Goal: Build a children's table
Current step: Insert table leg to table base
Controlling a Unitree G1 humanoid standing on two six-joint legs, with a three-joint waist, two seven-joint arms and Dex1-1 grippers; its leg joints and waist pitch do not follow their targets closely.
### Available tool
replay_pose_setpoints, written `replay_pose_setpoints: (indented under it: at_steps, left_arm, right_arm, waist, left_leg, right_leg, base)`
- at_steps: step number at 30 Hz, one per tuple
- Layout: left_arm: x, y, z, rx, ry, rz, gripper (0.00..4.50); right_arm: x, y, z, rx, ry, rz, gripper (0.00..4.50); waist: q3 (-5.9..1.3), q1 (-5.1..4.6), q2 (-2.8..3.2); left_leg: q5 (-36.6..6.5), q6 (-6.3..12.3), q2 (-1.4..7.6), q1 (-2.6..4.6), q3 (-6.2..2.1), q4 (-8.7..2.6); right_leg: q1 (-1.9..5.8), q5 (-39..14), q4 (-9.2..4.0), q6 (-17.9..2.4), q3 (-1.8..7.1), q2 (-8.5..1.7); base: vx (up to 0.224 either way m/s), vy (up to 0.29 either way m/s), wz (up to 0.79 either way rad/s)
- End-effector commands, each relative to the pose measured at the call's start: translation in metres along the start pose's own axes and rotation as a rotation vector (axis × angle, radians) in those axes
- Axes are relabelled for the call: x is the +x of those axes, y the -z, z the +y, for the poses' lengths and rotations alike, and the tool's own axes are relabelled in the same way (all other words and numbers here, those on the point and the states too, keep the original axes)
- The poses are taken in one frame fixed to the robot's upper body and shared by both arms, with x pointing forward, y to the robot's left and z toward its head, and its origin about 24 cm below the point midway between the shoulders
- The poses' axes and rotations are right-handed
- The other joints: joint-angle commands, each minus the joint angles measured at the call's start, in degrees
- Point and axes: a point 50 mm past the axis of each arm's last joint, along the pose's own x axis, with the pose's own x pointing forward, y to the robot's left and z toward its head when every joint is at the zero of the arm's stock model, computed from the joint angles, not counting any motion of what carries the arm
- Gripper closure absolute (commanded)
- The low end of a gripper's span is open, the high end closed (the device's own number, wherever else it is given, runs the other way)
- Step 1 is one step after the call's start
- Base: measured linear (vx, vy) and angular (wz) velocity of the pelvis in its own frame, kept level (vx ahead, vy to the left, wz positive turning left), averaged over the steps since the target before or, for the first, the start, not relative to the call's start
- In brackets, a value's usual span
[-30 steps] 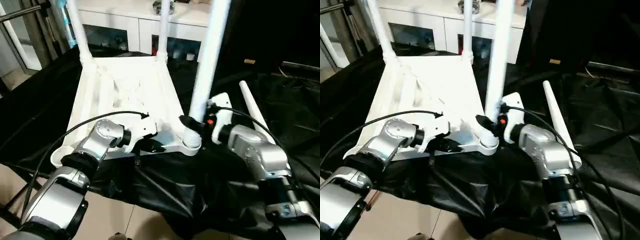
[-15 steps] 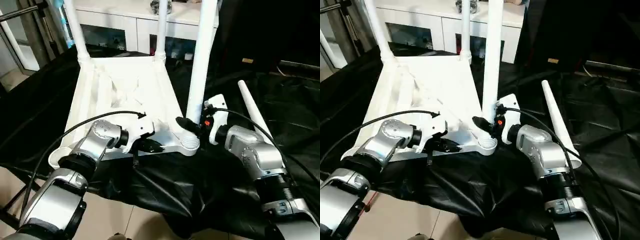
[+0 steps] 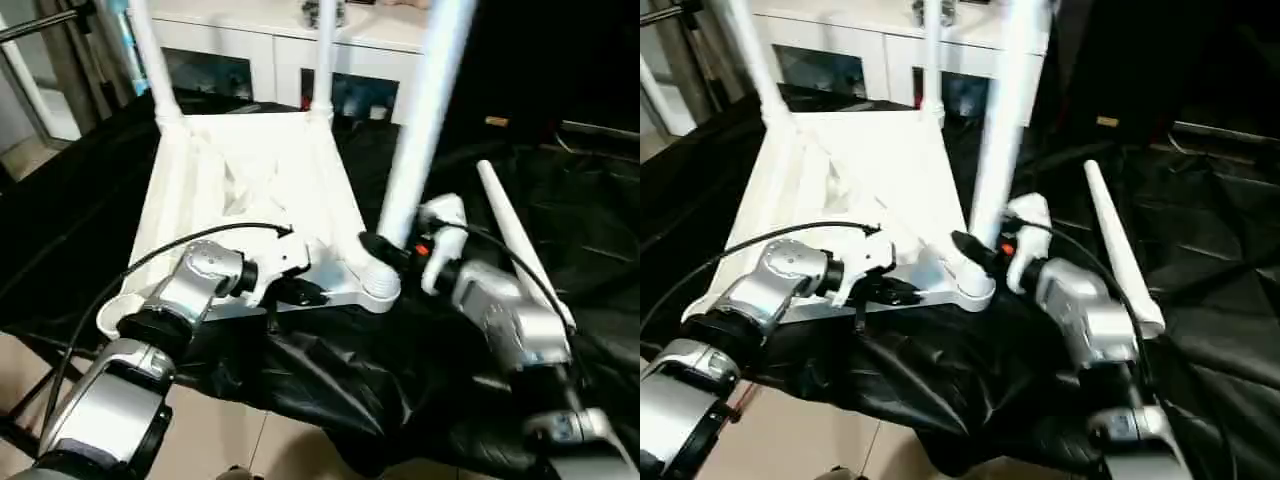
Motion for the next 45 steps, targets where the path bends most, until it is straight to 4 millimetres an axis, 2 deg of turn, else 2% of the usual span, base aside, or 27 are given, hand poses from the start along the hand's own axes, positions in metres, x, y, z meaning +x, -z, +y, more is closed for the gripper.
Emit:
replay_pose_setpoints:
  at_steps: [1,4,5,6,9,10,12,19,23,27,30,32,33,37,39,41,45]
  left_arm:
    - [0.004,0.001,-0.004,0.002,0.014,-0.017,4.50]
    - [0.003,0.001,-0.003,0.005,0.002,-0.012,4.50]
    - [0.003,0.001,-0.002,0.006,-0.001,-0.012,4.50]
    - [0.003,0.001,-0.001,0.009,-0.015,-0.009,4.50]
    - [0.002,0.001,0.000,0.013,-0.029,-0.008,4.50]
    - [0.002,0.001,0.001,0.014,-0.033,-0.007,4.50]
    - [0.002,0.001,0.001,0.014,-0.038,-0.006,4.50]
    - [0.002,0.001,0.003,0.017,-0.063,-0.002,4.50]
    - [0.002,0.001,0.004,0.020,-0.064,-0.001,4.50]
    - [0.001,0.001,0.004,0.034,-0.054,0.007,4.50]
    - [0.001,0.002,0.003,0.032,-0.042,0.009,4.50]
    - [0.001,0.002,0.003,0.032,-0.039,0.009,4.50]
    - [0.001,0.002,0.003,0.032,-0.039,0.009,4.50]
    - [0.001,0.002,0.002,0.036,-0.031,0.009,4.50]
    - [0.001,0.001,0.002,0.041,-0.017,0.006,4.50]
    - [0.001,0.000,0.000,0.048,0.011,0.002,4.50]
    - [0.000,-0.001,-0.002,0.059,0.051,-0.004,4.50]
  right_arm:
    - [-0.013,0.022,-0.011,0.067,0.081,0.028,2.61]
    - [-0.017,0.025,-0.012,0.087,0.099,0.000,2.61]
    - [-0.018,0.026,-0.013,0.091,0.104,-0.007,2.61]
    - [-0.021,0.030,-0.014,0.097,0.120,-0.023,2.61]
    - [-0.026,0.035,-0.015,0.099,0.130,-0.039,2.62]
    - [-0.030,0.039,-0.015,0.091,0.135,-0.040,2.62]
    - [-0.033,0.044,-0.014,0.073,0.137,-0.035,2.62]
    - [-0.040,0.054,-0.011,0.032,0.144,-0.033,2.62]
    - [-0.040,0.056,-0.010,-0.012,0.139,-0.001,2.62]
    - [-0.032,0.054,-0.007,-0.153,0.091,0.117,2.62]
    - [-0.028,0.054,-0.005,-0.169,0.054,0.165,2.62]
    - [-0.026,0.055,-0.003,-0.176,0.032,0.185,2.62]
    - [-0.025,0.054,-0.002,-0.180,0.025,0.190,2.62]
    - [-0.020,0.054,-0.001,-0.187,-0.017,0.226,2.62]
    - [-0.018,0.054,0.000,-0.190,-0.044,0.244,2.62]
    - [-0.016,0.054,0.000,-0.203,-0.076,0.263,2.62]
    - [-0.012,0.051,-0.001,-0.202,-0.111,0.266,2.62]
  waist:
    - [-3.78,0.29,-0.25]
    - [-3.79,0.29,-0.32]
    - [-3.73,0.38,0.34]
    - [-3.75,0.32,0.01]
    - [-3.70,0.43,-0.06]
    - [-3.71,0.53,0.26]
    - [-3.67,0.62,0.06]
    - [-3.56,0.88,0.09]
    - [-3.49,0.91,0.20]
    - [-3.28,0.75,0.27]
    - [-3.10,0.47,0.08]
    - [-3.09,0.27,0.01]
    - [-2.97,-0.06,0.13]
    - [-3.20,-0.46,0.15]
    - [-3.23,-0.52,0.08]
    - [-3.27,-0.50,0.21]
    - [-3.41,-0.52,0.05]
  left_leg:
    - [-14.12,0.57,2.34,0.92,-0.73,-4.14]
    - [-14.43,0.53,2.32,0.94,-0.75,-4.20]
    - [-14.86,0.38,2.29,0.98,-0.86,-4.26]
    - [-15.37,0.26,2.36,0.96,-0.80,-4.30]
    - [-16.08,0.20,2.32,1.00,-0.85,-4.37]
    - [-16.22,0.15,2.34,1.04,-0.90,-4.37]
    - [-16.99,0.07,2.36,1.03,-0.91,-4.44]
    - [-17.84,0.28,2.35,1.07,-0.98,-4.55]
    - [-18.51,0.17,2.37,1.11,-1.03,-4.68]
    - [-19.91,-0.20,2.26,1.22,-1.15,-4.74]
    - [-21.93,-0.32,2.19,1.42,-1.34,-4.77]
    - [-22.47,-0.33,2.23,1.49,-1.44,-4.85]
    - [-24.01,-0.44,2.28,1.71,-1.55,-4.91]
    - [-23.30,-0.37,2.42,1.49,-1.65,-5.21]
    - [-23.40,-0.26,2.43,1.62,-1.50,-5.15]
    - [-23.02,-0.35,2.46,1.57,-1.46,-5.18]
    - [-22.52,-0.34,2.49,1.61,-1.37,-5.19]
  right_leg:
    - [2.33,-19.12,-5.14,-10.37,2.99,-5.26]
    - [2.28,-19.13,-5.12,-10.36,2.93,-5.16]
    - [2.27,-19.59,-5.12,-10.41,2.90,-5.15]
    - [2.24,-19.74,-5.30,-10.24,2.93,-5.18]
    - [2.23,-20.50,-5.36,-10.14,2.92,-5.17]
    - [2.21,-20.60,-5.39,-10.18,2.94,-5.26]
    - [2.21,-21.12,-5.52,-9.94,2.93,-5.27]
    - [2.08,-23.49,-5.82,-9.18,2.96,-5.28]
    - [1.96,-23.76,-5.88,-8.94,2.92,-5.15]
    - [1.82,-27.76,-6.29,-7.67,2.87,-5.22]
    - [1.61,-31.72,-6.77,-6.53,2.75,-5.30]
    - [1.59,-32.40,-6.87,-6.28,2.70,-5.31]
    - [1.37,-33.32,-7.05,-6.19,2.58,-5.28]
    - [1.79,-30.96,-6.92,-6.81,2.55,-5.33]
    - [1.67,-29.12,-6.85,-7.88,2.70,-5.36]
    - [1.75,-27.88,-6.71,-8.42,2.79,-5.34]
    - [1.91,-26.38,-6.57,-9.14,2.86,-5.37]
  base:
    - [0.000,0.000,0.00]
    - [0.000,0.000,0.00]
    - [0.000,0.000,0.00]
    - [0.000,0.000,0.00]
    - [0.000,0.000,0.00]
    - [0.000,0.000,0.00]
    - [0.000,0.000,0.00]
    - [0.000,0.000,0.00]
    - [0.000,0.000,0.00]
    - [0.000,0.000,0.00]
    - [0.000,0.000,0.00]
    - [0.000,0.000,0.00]
    - [0.000,0.000,0.00]
    - [0.000,0.000,0.00]
    - [0.000,0.000,0.00]
    - [0.000,0.000,0.00]
    - [0.000,0.000,0.00]
